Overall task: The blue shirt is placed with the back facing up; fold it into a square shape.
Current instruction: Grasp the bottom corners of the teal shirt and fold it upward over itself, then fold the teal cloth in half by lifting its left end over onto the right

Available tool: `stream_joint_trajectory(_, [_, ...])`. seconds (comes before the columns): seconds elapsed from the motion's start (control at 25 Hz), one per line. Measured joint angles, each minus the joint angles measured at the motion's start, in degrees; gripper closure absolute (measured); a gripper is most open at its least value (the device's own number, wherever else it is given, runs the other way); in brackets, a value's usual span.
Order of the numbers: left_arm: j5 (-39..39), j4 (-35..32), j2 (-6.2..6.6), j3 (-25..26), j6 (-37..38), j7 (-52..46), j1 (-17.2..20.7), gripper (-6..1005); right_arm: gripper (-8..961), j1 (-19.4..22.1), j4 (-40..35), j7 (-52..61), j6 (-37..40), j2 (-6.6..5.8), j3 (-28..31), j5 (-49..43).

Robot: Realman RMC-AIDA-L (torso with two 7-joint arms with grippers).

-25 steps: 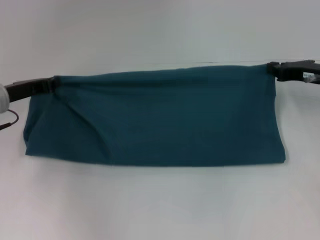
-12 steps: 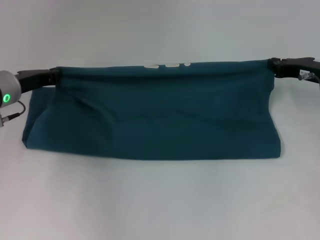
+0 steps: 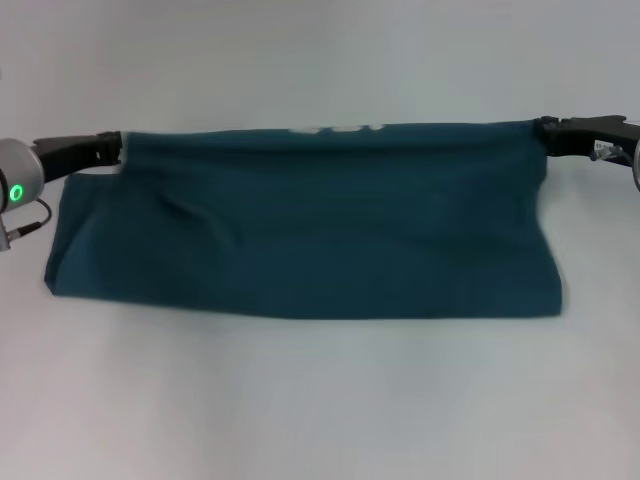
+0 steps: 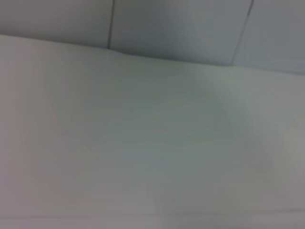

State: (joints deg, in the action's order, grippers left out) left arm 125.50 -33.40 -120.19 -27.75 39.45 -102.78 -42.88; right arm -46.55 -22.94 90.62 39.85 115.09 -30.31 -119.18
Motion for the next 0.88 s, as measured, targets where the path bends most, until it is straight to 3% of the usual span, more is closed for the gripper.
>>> stream_joint_trajectory(0.24, [-3.34, -0.29, -0.21, 0.20, -4.01, -0.35, 0.13, 915, 893, -0.10, -1.49, 0.06, -1.62, 0.06, -1.25, 0.00])
stream_joint_trajectory(0.36, [-6.30, -0.89, -0.36, 0.25, -5.70, -0.25, 0.77, 908, 813, -0.11, -2.06, 0.51, -2.48, 0.05, -1.27, 0.01])
stream_joint_trajectory(0.44, [-7.64, -1.03, -0.34, 0.16, -5.94, -0.05, 1.22, 715, 761, -0.20, -2.13, 0.74, -2.57, -0.20, -1.32, 0.01])
stream_joint_trajectory(0.56, [-8.12, -1.07, -0.23, -0.05, -5.95, 0.05, 1.62, 614, 681, -0.28, -2.15, 1.05, -2.24, -0.40, -1.33, 0.01])
stream_joint_trajectory(0.8, [-7.75, -1.14, -0.08, -0.27, -5.57, 0.05, 1.97, 381, 408, -0.36, -2.19, 2.70, -0.38, -0.79, -1.54, -0.09])
stream_joint_trajectory(0.88, [-7.64, -1.14, -0.05, -0.60, -5.52, 0.05, 2.08, 293, 362, -0.37, -2.20, 3.29, 0.17, -0.85, -1.60, -0.23])
